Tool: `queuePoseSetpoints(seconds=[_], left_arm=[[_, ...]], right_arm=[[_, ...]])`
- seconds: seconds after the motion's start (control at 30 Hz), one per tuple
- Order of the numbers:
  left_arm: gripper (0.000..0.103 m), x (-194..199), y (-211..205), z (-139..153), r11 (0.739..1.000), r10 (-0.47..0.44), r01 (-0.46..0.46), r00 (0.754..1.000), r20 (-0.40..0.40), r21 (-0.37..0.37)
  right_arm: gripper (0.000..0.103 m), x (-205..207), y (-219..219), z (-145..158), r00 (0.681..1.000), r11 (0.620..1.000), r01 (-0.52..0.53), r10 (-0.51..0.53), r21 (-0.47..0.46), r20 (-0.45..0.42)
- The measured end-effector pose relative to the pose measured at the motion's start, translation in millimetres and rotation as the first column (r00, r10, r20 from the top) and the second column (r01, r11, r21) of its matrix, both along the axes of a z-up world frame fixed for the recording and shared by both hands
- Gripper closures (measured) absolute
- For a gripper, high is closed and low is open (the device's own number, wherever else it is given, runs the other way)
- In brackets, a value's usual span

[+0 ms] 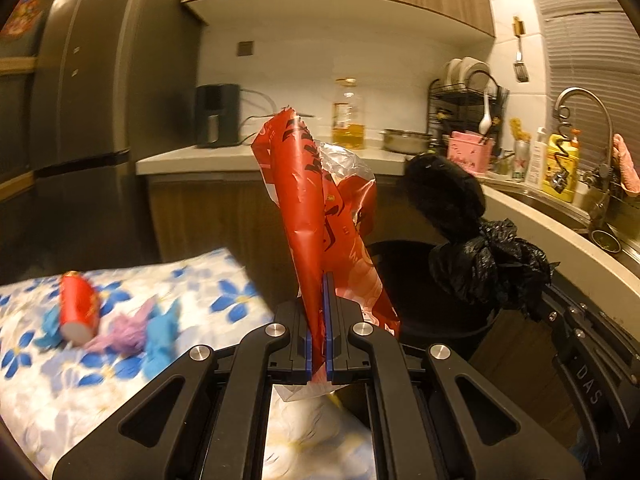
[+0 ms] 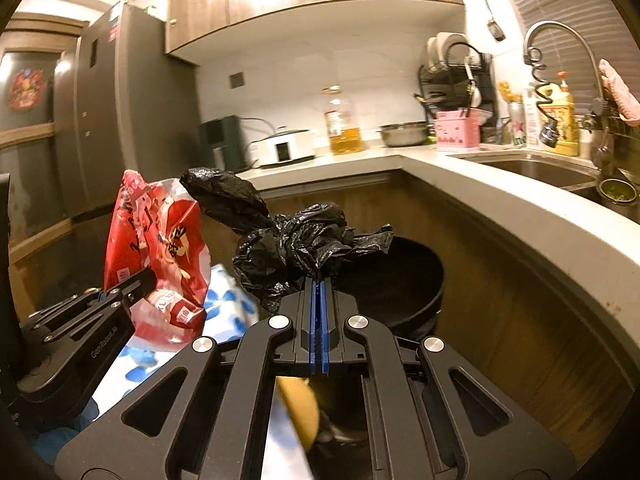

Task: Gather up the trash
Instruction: 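Carry the red bag and black bag over the black bin with both tools, then open both tools to drop the red bag and black bag into the bin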

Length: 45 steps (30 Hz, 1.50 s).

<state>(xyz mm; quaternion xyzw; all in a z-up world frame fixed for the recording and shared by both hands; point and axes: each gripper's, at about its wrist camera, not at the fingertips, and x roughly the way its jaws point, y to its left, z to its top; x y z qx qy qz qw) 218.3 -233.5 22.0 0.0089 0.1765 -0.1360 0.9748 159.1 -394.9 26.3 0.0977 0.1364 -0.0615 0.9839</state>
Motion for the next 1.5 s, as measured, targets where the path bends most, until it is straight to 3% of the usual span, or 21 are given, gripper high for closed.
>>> queuePoseSetpoints(seconds=[0.27,0.87,0.97,1.13,1.2,1.3,1.5], left_arm=[[0.099,35.1,-40.3,-3.0,0.994,-0.107,0.107,0.994,-0.022,-0.008],[0.096,72.5,-68.4,-20.6,0.983,-0.181,0.181,0.982,-0.060,0.001],[0.079,73.9,-68.4,-23.8,0.985,-0.171,0.173,0.983,-0.061,0.015],[0.052,75.2,-55.5,-24.7,0.993,-0.115,0.116,0.991,-0.061,0.010],[0.033,73.8,-45.7,-24.4,0.997,-0.075,0.075,0.996,-0.057,0.009],[0.020,69.4,-32.9,-24.4,0.999,-0.039,0.039,0.998,-0.047,0.003],[0.006,60.0,-16.9,-28.9,1.000,0.004,-0.003,0.998,-0.067,0.020]], right_arm=[[0.101,27.9,-23.7,1.9,0.999,0.999,0.043,-0.043,-0.005,-0.021],[0.100,67.6,-49.3,-5.3,0.997,0.998,0.060,-0.059,0.003,-0.044],[0.096,72.2,-52.1,-7.7,0.996,0.998,0.068,-0.068,0.005,-0.059],[0.060,73.3,-56.8,-12.5,0.993,0.997,0.081,-0.080,0.014,-0.082],[0.052,72.0,-57.2,-15.0,0.992,0.996,0.083,-0.081,0.014,-0.093],[0.040,68.2,-55.5,-18.6,0.991,0.996,0.085,-0.084,0.009,-0.102],[0.019,55.8,-45.8,-24.2,0.989,0.996,0.087,-0.087,-0.002,-0.123]])
